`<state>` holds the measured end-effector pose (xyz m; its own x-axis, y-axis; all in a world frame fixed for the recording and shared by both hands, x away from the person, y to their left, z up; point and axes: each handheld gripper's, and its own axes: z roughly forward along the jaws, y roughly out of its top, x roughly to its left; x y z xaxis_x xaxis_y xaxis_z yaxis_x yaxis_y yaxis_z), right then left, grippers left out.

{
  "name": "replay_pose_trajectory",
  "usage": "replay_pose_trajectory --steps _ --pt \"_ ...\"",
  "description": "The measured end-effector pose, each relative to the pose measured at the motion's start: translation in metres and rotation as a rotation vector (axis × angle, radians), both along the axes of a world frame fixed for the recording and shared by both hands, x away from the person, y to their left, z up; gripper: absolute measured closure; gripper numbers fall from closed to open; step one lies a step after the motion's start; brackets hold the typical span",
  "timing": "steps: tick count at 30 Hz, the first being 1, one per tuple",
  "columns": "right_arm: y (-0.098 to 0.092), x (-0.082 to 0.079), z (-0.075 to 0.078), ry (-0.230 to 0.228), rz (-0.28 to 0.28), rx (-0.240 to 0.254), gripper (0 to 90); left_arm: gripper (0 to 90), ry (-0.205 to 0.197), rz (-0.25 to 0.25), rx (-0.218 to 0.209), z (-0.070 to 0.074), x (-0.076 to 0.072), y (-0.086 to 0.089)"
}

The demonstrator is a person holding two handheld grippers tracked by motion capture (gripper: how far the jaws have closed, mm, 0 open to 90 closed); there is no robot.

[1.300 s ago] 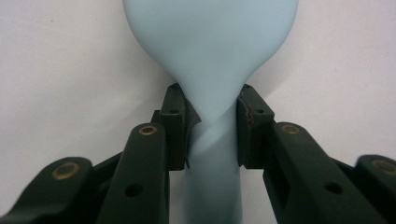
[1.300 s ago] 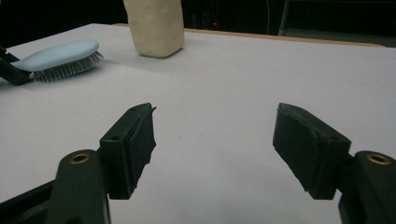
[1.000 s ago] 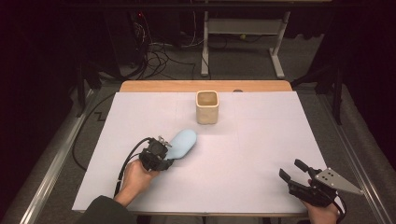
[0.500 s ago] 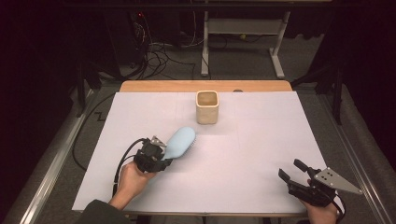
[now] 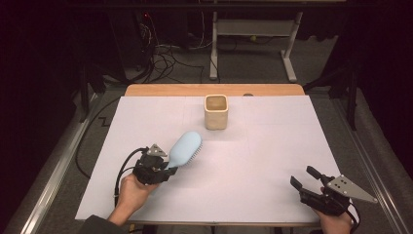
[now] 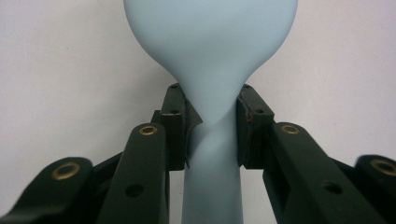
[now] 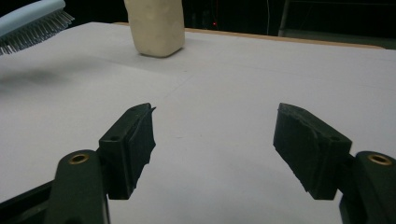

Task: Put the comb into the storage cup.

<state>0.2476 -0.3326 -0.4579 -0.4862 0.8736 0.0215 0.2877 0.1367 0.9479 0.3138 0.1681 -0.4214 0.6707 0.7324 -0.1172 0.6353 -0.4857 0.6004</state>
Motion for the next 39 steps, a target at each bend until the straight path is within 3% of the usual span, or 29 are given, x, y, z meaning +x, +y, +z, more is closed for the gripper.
replay_pose_trajectory --steps 7,14,19,24,39 --pt "0.002 -0.002 0.001 -0.021 0.007 -0.013 28.9 69.1 -0.008 0.009 -0.024 -0.001 -0.01 0.007" --pt "0.003 -0.001 0.003 -0.022 0.011 0.011 28.2 69.1 -0.016 0.001 -0.047 -0.002 -0.02 0.008" --pt "0.006 -0.001 0.004 -0.026 0.032 0.003 27.7 69.1 -0.023 -0.013 -0.06 -0.002 -0.026 0.004" --pt "0.01 0.0 0.004 -0.029 0.054 0.007 27.3 69.1 -0.036 -0.034 -0.046 -0.002 -0.03 -0.003" --pt "0.02 0.005 0.006 -0.031 0.091 0.017 26.4 69.1 -0.044 -0.067 -0.061 -0.002 -0.033 -0.014"
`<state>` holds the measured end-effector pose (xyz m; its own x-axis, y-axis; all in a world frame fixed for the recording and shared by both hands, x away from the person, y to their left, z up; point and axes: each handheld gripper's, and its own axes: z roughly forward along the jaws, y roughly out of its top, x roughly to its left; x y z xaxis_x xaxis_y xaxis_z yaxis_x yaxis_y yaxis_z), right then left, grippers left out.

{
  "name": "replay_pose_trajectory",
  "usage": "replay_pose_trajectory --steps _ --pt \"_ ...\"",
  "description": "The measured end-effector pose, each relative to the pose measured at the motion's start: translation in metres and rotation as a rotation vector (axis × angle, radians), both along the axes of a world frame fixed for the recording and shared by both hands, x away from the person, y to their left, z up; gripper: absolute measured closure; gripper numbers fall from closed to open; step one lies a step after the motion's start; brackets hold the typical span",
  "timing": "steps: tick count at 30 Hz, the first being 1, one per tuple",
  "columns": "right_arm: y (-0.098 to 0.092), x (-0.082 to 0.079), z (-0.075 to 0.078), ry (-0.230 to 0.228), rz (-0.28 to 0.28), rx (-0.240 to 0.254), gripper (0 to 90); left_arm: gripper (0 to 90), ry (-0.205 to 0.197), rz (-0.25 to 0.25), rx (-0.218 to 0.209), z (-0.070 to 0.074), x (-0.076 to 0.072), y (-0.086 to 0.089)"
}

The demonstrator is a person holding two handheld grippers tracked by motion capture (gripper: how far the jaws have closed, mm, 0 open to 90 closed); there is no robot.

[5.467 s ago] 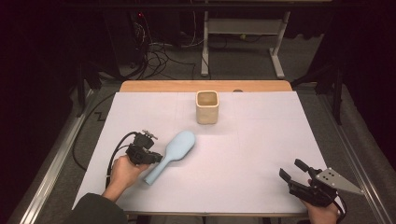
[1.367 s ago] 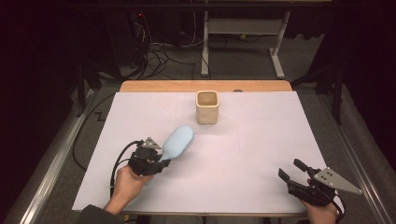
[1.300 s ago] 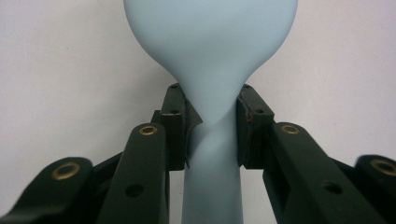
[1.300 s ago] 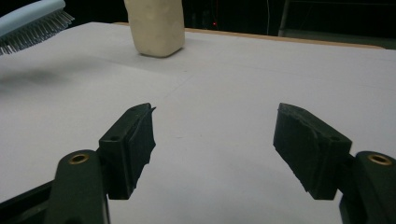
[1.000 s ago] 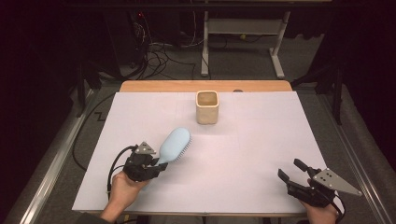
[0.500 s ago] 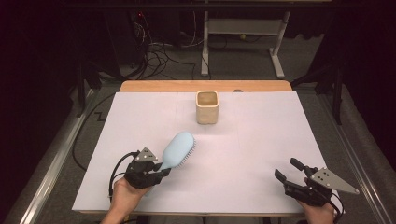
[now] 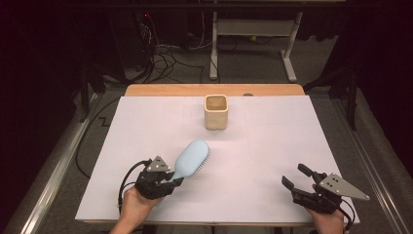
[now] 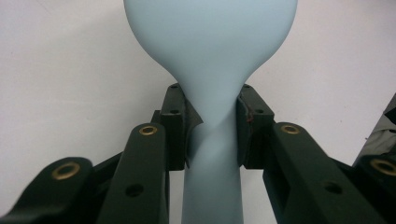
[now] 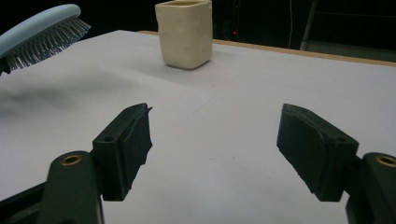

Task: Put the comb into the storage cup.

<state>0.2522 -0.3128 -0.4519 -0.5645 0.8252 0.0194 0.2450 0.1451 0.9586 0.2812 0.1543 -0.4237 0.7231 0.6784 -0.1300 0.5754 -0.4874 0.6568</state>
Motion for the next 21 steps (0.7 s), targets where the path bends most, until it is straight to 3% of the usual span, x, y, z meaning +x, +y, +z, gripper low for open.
replay_pose_trajectory --steps 21 --pt "0.032 0.011 0.002 0.002 0.067 -0.003 25.1 69.0 -0.019 -0.038 -0.006 0.0 0.0 -0.014"
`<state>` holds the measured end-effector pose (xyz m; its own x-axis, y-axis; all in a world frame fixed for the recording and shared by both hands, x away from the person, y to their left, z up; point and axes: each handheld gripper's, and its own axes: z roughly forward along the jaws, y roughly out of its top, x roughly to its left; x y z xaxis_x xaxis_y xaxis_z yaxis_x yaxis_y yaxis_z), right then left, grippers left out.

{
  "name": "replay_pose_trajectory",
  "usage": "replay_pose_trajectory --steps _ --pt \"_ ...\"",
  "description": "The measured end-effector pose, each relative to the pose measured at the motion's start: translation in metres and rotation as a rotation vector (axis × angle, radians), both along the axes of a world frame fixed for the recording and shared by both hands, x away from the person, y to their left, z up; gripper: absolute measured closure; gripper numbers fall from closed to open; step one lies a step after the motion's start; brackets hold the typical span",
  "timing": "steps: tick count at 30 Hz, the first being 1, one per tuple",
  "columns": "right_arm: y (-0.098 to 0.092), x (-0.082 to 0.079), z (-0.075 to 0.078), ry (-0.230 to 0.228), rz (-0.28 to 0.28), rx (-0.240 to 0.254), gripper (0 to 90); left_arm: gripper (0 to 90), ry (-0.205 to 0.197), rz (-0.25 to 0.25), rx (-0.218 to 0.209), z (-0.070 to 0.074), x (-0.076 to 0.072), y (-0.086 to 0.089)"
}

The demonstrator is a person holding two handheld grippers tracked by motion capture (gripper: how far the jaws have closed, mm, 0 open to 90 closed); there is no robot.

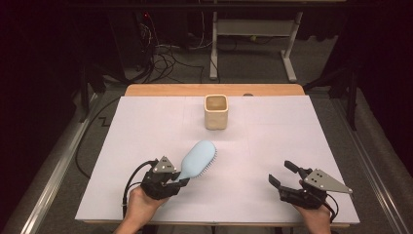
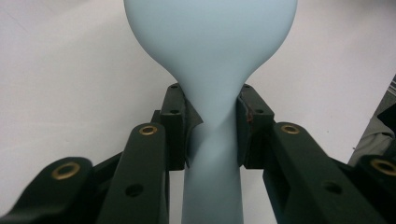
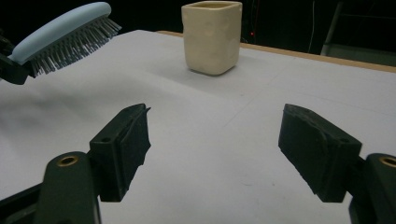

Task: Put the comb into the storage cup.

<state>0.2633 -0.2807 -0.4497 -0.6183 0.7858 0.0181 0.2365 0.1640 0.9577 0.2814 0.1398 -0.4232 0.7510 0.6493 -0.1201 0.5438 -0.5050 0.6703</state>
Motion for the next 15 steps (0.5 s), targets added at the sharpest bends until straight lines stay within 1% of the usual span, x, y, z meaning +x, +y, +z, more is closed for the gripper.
replay_pose_trajectory --steps 8,15 --pt "0.013 0.003 0.001 0.01 0.034 0.006 24.7 69.1 -0.01 -0.004 0.004 0.001 0.0 -0.003" --pt "0.026 0.006 0.001 0.018 0.06 0.02 24.0 69.0 -0.02 -0.014 0.006 0.002 0.002 -0.011"
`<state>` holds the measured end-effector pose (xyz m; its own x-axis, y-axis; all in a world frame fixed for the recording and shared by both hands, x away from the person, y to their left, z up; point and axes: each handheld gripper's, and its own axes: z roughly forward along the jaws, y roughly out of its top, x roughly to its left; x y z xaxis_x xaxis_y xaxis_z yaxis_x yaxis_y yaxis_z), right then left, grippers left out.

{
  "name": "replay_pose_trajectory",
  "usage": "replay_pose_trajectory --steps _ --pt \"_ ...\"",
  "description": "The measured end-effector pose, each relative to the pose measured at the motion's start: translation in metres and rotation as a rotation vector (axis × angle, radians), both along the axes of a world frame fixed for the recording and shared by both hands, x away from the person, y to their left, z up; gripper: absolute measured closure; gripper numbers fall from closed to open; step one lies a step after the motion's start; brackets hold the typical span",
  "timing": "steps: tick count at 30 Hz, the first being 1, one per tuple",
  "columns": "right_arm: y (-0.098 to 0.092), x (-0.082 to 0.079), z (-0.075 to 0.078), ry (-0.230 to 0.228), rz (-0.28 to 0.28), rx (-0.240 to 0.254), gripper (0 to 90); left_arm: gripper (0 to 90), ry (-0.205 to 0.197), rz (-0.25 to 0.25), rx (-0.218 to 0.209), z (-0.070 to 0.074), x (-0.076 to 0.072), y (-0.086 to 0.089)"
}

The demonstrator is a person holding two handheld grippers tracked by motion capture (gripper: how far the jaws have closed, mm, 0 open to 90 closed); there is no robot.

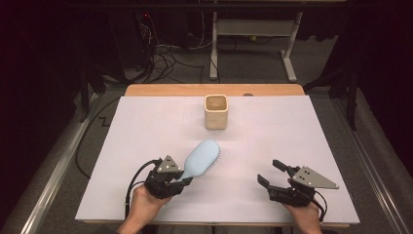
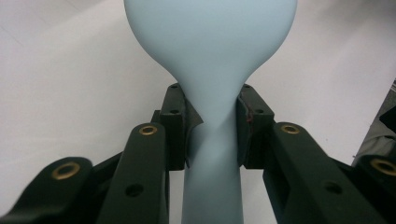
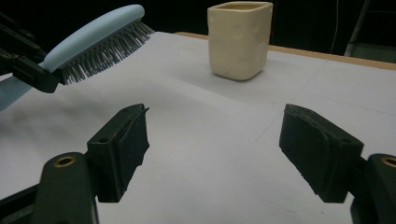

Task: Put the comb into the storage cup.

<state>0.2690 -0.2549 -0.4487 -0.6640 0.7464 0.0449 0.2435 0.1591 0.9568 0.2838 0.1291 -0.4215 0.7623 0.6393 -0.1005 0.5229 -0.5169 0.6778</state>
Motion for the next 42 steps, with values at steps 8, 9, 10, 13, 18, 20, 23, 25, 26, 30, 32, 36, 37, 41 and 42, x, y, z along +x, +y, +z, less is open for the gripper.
replay_pose_trajectory --steps 8,9,10,13,18,20,23,25,26,30,32,36,37,41,42 --pt "0.007 0.002 0.0 0.01 -0.003 0.002 21.2 69.0 -0.006 -0.02 0.003 0.001 0.002 -0.01" --pt "0.008 0.002 0.0 0.012 -0.002 0.005 21.1 69.0 -0.005 -0.022 0.003 0.001 0.002 -0.011" --pt "0.009 0.002 0.0 0.014 0.0 0.007 21.1 69.0 -0.007 -0.023 0.004 0.001 0.003 -0.011" --pt "0.011 0.003 0.0 0.018 0.004 0.006 20.7 69.0 -0.005 -0.026 0.001 0.0 0.004 -0.015" --pt "0.016 0.004 0.0 0.028 0.014 0.002 20.6 69.0 -0.006 -0.038 0.004 0.0 0.006 -0.021" --pt "0.018 0.005 -0.001 0.032 0.018 0.0 20.5 69.0 -0.005 -0.041 0.006 0.0 0.007 -0.023" --pt "0.021 0.006 -0.001 0.042 0.024 0.0 20.5 69.0 -0.003 -0.045 0.005 -0.001 0.008 -0.028" --pt "0.023 0.006 -0.001 0.046 0.031 0.005 20.5 69.0 -0.004 -0.049 0.007 -0.001 0.008 -0.03" --pt "0.024 0.007 -0.001 0.048 0.036 0.007 20.4 69.0 -0.006 -0.052 0.007 -0.001 0.009 -0.032" --pt "0.029 0.008 -0.002 0.069 0.054 0.01 20.4 69.0 -0.009 -0.061 0.005 0.0 0.009 -0.037" --pt "0.031 0.009 -0.002 0.076 0.058 0.012 20.5 69.0 -0.014 -0.065 0.007 0.0 0.01 -0.039" --pt "0.037 0.01 -0.002 0.085 0.074 0.022 20.3 69.0 -0.021 -0.072 0.01 0.001 0.01 -0.044" --pt "0.038 0.011 -0.001 0.092 0.078 0.027 20.2 69.0 -0.022 -0.076 0.015 0.001 0.01 -0.045" --pt "0.044 0.013 -0.002 0.115 0.098 0.041 19.6 69.0 -0.024 -0.079 0.014 0.001 0.01 -0.048" --pt "0.045 0.014 -0.002 0.119 0.102 0.042 19.4 69.0 -0.025 -0.078 0.011 0.0 0.01 -0.049"
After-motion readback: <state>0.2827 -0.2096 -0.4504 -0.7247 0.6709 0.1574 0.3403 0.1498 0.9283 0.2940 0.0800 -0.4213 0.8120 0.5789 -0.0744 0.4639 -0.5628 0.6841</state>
